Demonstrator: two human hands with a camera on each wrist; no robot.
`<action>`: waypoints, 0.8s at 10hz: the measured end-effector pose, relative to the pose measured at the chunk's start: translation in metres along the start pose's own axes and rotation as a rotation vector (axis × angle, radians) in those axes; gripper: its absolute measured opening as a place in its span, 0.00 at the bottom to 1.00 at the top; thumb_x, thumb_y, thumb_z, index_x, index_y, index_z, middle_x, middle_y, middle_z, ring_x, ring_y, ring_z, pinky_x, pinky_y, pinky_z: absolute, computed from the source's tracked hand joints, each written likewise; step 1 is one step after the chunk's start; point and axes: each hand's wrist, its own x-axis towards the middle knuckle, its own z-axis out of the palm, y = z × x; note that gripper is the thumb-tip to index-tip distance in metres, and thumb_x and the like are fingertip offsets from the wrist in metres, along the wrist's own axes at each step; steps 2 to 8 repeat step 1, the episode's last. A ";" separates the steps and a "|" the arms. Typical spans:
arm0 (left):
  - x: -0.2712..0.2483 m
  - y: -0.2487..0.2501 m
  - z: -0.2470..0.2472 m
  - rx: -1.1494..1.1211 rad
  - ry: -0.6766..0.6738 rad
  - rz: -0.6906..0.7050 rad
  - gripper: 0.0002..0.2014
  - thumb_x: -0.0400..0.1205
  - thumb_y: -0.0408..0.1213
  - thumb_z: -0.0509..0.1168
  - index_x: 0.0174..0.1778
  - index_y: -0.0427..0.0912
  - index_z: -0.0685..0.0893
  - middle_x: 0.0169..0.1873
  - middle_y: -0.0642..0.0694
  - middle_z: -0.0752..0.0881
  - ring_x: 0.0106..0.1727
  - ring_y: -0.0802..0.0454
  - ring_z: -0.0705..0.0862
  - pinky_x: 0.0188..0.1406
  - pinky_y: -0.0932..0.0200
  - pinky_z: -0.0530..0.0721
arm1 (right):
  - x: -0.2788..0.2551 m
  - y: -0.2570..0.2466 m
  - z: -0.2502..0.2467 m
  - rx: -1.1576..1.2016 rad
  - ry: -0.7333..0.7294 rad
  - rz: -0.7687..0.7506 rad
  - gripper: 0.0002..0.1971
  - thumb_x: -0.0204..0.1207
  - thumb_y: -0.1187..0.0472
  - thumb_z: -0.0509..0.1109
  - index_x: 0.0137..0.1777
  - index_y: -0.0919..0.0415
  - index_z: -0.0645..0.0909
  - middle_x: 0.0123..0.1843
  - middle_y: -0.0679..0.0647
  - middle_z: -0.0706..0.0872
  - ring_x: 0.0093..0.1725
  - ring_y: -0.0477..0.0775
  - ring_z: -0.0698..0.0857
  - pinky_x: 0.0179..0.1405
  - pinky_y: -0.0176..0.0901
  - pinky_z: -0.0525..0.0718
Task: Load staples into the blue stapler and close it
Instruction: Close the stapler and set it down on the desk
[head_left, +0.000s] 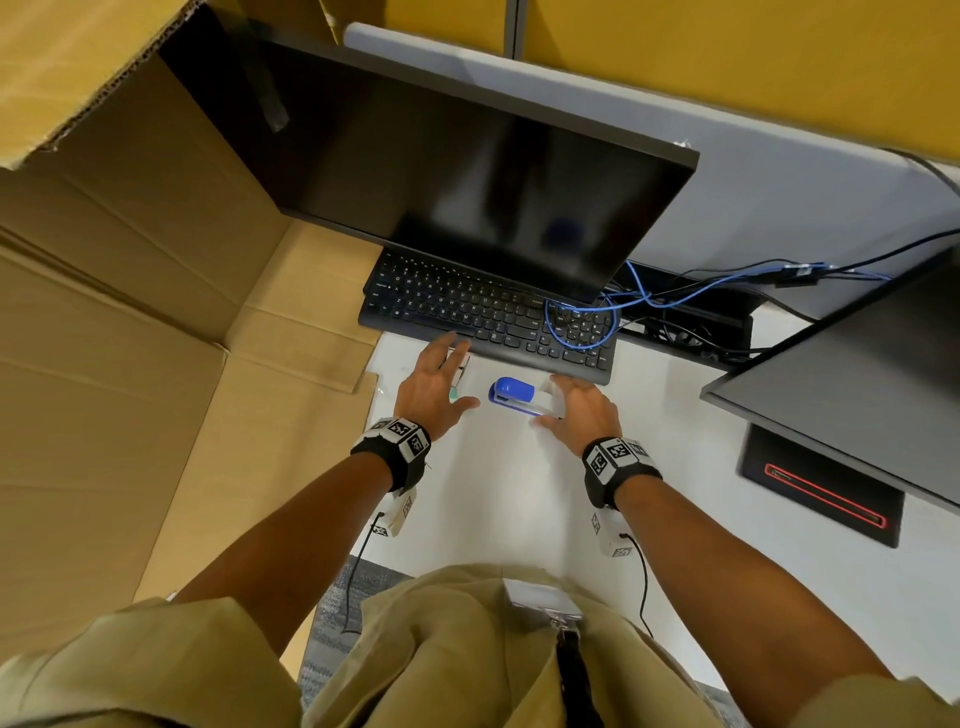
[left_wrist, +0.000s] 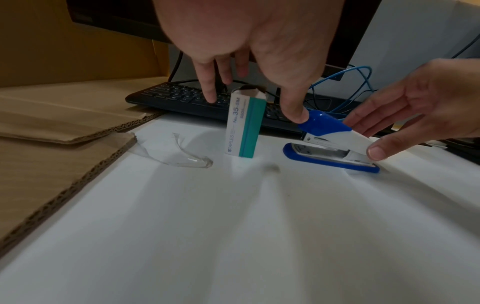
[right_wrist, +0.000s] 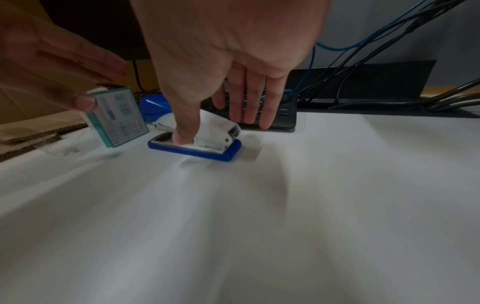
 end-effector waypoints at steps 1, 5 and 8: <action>-0.001 0.008 -0.002 0.032 0.020 0.045 0.44 0.73 0.53 0.74 0.81 0.48 0.60 0.84 0.43 0.60 0.83 0.42 0.61 0.77 0.41 0.73 | -0.005 0.002 -0.005 -0.018 0.049 -0.016 0.36 0.71 0.43 0.76 0.76 0.53 0.71 0.70 0.56 0.83 0.69 0.61 0.81 0.62 0.53 0.81; -0.001 0.008 -0.002 0.032 0.020 0.045 0.44 0.73 0.53 0.74 0.81 0.48 0.60 0.84 0.43 0.60 0.83 0.42 0.61 0.77 0.41 0.73 | -0.005 0.002 -0.005 -0.018 0.049 -0.016 0.36 0.71 0.43 0.76 0.76 0.53 0.71 0.70 0.56 0.83 0.69 0.61 0.81 0.62 0.53 0.81; -0.001 0.008 -0.002 0.032 0.020 0.045 0.44 0.73 0.53 0.74 0.81 0.48 0.60 0.84 0.43 0.60 0.83 0.42 0.61 0.77 0.41 0.73 | -0.005 0.002 -0.005 -0.018 0.049 -0.016 0.36 0.71 0.43 0.76 0.76 0.53 0.71 0.70 0.56 0.83 0.69 0.61 0.81 0.62 0.53 0.81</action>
